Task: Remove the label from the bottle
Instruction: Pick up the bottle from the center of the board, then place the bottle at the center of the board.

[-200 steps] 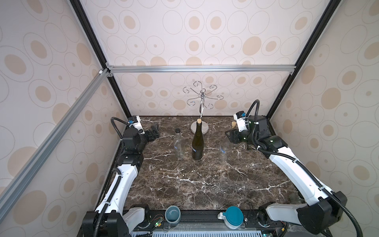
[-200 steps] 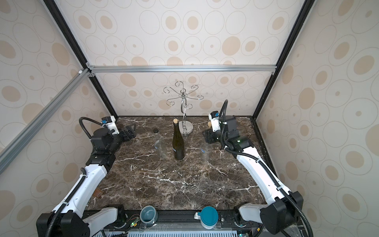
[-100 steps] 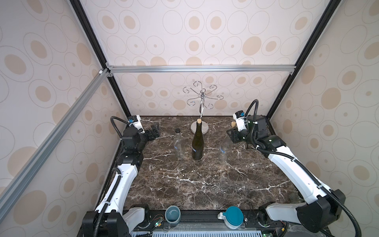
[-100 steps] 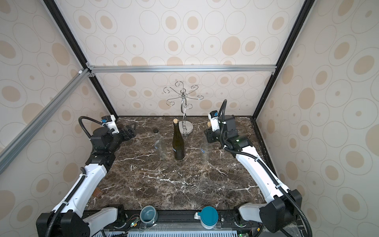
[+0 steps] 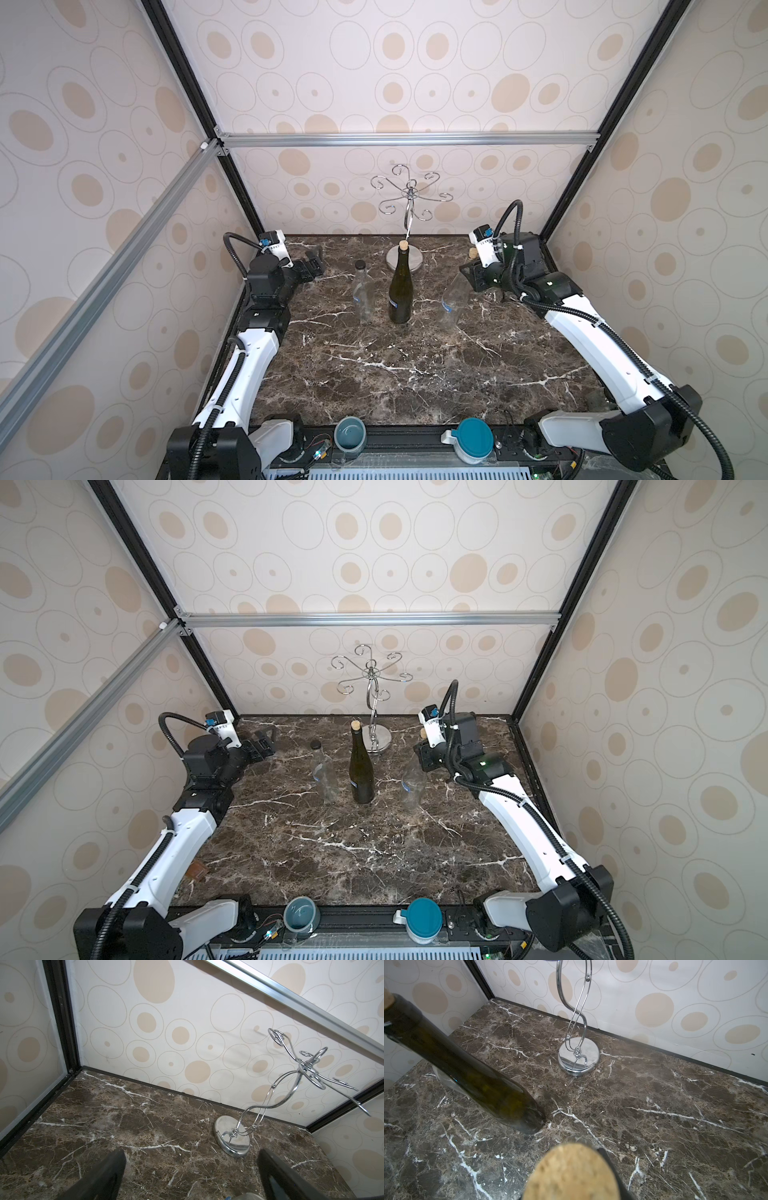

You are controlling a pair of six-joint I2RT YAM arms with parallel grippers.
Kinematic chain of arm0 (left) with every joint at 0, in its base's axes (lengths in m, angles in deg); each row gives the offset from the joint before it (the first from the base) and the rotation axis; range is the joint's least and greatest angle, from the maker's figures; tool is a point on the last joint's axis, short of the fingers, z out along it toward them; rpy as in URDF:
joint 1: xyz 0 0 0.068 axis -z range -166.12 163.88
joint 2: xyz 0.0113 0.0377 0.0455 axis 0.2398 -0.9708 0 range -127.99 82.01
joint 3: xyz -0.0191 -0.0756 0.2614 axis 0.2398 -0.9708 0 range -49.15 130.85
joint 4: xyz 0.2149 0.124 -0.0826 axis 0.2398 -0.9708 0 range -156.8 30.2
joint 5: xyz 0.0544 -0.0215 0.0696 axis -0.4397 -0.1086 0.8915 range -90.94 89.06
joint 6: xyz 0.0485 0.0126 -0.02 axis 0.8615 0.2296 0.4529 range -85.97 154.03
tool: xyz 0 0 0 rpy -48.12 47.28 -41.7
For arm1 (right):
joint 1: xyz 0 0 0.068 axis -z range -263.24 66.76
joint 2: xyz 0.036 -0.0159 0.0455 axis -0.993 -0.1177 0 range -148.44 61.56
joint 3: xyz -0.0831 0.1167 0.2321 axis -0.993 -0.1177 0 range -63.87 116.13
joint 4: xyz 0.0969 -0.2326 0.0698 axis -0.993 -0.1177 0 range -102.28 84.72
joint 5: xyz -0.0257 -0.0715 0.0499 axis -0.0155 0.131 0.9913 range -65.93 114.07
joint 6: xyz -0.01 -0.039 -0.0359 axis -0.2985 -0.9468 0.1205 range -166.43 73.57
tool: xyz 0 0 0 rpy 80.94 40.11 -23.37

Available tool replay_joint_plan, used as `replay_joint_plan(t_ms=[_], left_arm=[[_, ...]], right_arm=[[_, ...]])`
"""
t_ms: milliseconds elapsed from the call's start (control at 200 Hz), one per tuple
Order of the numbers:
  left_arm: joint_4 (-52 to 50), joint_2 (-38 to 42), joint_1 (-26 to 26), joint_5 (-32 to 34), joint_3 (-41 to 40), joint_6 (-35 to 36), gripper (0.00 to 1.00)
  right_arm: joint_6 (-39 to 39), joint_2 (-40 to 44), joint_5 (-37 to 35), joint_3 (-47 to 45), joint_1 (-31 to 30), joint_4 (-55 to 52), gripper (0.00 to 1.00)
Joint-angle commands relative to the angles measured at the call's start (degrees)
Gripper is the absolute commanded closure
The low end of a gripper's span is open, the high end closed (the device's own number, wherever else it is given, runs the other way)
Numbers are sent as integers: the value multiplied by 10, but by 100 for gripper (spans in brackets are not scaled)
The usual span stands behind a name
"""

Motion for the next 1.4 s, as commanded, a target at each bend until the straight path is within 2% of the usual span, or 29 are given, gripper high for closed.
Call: replay_joint_plan(t_ms=[0, 285, 520, 655, 870, 1396], left_arm=[[-7, 3, 3, -10, 31, 12, 0], [-48, 5, 5, -19, 57, 55, 0], [-55, 16, 13, -41, 62, 69, 1], [-72, 22, 28, -22, 73, 86, 1], [-87, 24, 48, -42, 88, 102, 1], [-91, 21, 75, -63, 99, 110, 2]], right_arm=[[-20, 23, 39, 27, -5, -9, 74], [-48, 39, 97, 40, -25, -41, 75], [-65, 47, 72, 31, -80, -37, 76], [-66, 48, 59, 20, -104, -20, 76], [-82, 44, 12, 2, -151, -1, 73], [-80, 38, 16, -23, -161, 8, 68]])
